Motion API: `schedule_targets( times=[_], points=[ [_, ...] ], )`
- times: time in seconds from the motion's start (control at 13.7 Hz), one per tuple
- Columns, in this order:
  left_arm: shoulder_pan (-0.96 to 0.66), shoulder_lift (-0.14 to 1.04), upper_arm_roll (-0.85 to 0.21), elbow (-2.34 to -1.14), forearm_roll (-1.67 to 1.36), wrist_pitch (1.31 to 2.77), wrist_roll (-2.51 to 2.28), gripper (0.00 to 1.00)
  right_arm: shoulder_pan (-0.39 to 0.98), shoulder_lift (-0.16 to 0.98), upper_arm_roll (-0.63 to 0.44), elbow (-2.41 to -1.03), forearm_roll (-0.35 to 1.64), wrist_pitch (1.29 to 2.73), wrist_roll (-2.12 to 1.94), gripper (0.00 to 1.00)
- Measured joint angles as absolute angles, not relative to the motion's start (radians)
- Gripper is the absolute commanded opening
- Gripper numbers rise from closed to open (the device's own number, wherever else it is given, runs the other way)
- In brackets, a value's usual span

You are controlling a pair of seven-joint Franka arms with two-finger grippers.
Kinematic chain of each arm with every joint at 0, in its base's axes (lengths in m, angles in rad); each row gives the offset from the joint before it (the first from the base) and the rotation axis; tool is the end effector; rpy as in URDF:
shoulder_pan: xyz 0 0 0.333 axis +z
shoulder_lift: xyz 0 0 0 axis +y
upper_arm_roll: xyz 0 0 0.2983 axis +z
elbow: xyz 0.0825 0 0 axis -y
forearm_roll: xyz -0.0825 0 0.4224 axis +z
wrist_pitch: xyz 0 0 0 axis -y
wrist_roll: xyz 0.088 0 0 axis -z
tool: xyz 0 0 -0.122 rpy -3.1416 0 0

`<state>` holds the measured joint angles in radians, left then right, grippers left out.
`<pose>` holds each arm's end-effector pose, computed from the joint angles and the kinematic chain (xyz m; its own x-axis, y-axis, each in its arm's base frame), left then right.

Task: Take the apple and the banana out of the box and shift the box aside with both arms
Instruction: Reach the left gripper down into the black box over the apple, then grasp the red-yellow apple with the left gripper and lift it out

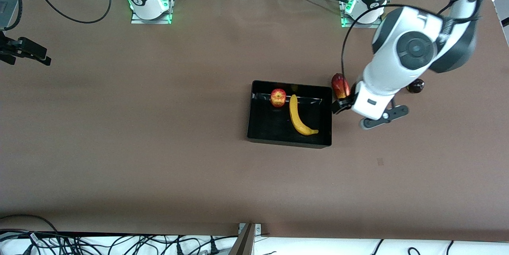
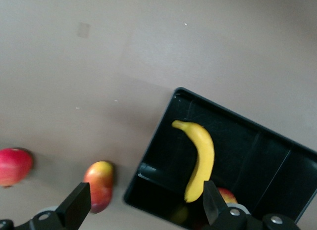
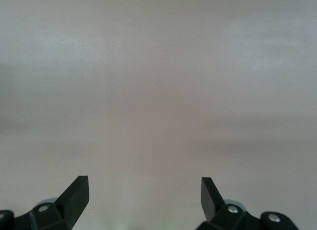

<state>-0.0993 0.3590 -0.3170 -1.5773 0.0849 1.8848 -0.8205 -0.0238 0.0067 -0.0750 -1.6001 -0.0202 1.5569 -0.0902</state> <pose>0.6388 -0.2526 0.3934 0.9226 0.3833 -0.0444 0.3835 -0.9235 -0.0037 0.5883 -0.0607 0.5718 0.9986 -0.0088 -0.0515 -0.0080 -0.9998 0.0161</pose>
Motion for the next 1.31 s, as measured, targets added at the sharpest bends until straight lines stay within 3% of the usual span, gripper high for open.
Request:
schedule_targets(
  times=[0.29, 0.58, 1.31],
  points=[
    [-0.191, 0.494, -0.321, -1.593, 0.140, 2.059, -1.023, 1.00, -0.024, 0.007, -0.075, -1.600, -0.020, 1.557, -0.090, 1.00],
    [-0.256, 0.620, -0.367, -1.596, 0.257, 2.138, -1.176, 1.00, -0.024, 0.007, -0.075, -1.599, -0.020, 1.557, -0.090, 1.00],
    [-0.278, 0.677, -0.453, -1.749, 0.335, 2.276, -1.182, 1.00, -0.024, 0.007, -0.075, -1.599, -0.020, 1.557, -0.090, 1.00]
  ],
)
